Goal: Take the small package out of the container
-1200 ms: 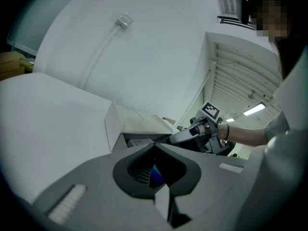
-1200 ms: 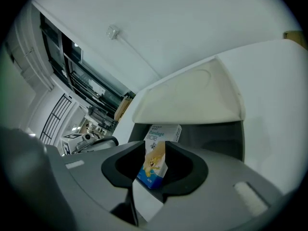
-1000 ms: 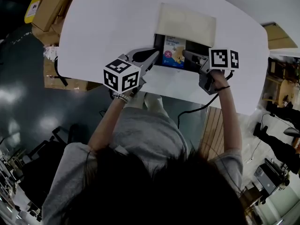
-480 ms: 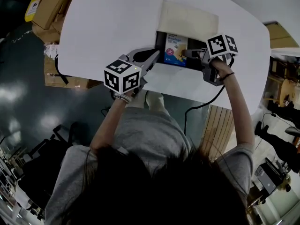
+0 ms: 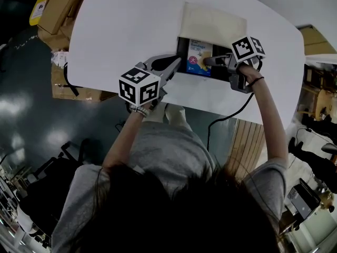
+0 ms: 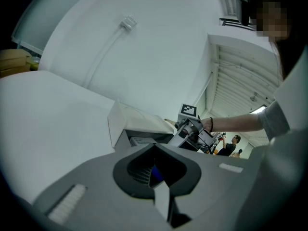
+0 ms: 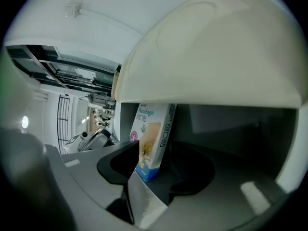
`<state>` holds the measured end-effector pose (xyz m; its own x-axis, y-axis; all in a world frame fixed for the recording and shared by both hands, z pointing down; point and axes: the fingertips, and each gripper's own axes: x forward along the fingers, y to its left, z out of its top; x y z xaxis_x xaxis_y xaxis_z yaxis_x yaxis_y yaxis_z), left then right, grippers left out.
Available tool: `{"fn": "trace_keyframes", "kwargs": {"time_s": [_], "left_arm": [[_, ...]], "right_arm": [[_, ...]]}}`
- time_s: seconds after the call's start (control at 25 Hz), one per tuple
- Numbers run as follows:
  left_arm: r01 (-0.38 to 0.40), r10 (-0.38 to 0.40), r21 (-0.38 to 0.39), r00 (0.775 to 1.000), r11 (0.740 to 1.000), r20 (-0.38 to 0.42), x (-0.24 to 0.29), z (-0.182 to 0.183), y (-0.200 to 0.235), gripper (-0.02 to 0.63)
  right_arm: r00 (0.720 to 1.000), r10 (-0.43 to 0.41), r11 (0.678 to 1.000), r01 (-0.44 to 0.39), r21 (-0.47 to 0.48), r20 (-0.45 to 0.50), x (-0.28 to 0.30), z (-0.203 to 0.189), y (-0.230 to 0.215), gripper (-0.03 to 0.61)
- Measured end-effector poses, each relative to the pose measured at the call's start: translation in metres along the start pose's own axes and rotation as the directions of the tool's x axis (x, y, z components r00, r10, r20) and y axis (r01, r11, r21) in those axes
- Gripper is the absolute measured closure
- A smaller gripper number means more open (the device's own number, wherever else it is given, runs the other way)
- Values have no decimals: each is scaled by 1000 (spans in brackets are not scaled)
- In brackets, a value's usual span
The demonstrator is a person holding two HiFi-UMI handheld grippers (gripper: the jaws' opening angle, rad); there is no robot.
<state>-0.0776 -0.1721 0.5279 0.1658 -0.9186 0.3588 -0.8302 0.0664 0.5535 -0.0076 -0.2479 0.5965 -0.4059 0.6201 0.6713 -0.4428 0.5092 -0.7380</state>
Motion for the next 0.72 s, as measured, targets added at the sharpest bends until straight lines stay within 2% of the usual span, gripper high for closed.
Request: {"fn": "trace_keyframes", "kwargs": {"time_s": [0.24,0.48,0.72], "left_arm": [[7,-7,5,1000,1000,-1,2,0,-1,618],[8,-8,6,1000,1000,-3,2,1,-1,618],[5,-5,3,1000,1000,0,0,3,-2,618]], "right_arm": [[999,50,998,-50,34,-6,0,1,-2,420],[997,72,996,-71,46,-6,-1,2,-2,434],[997,77,992,-75,97,-16,-9,-1,6,445]]}}
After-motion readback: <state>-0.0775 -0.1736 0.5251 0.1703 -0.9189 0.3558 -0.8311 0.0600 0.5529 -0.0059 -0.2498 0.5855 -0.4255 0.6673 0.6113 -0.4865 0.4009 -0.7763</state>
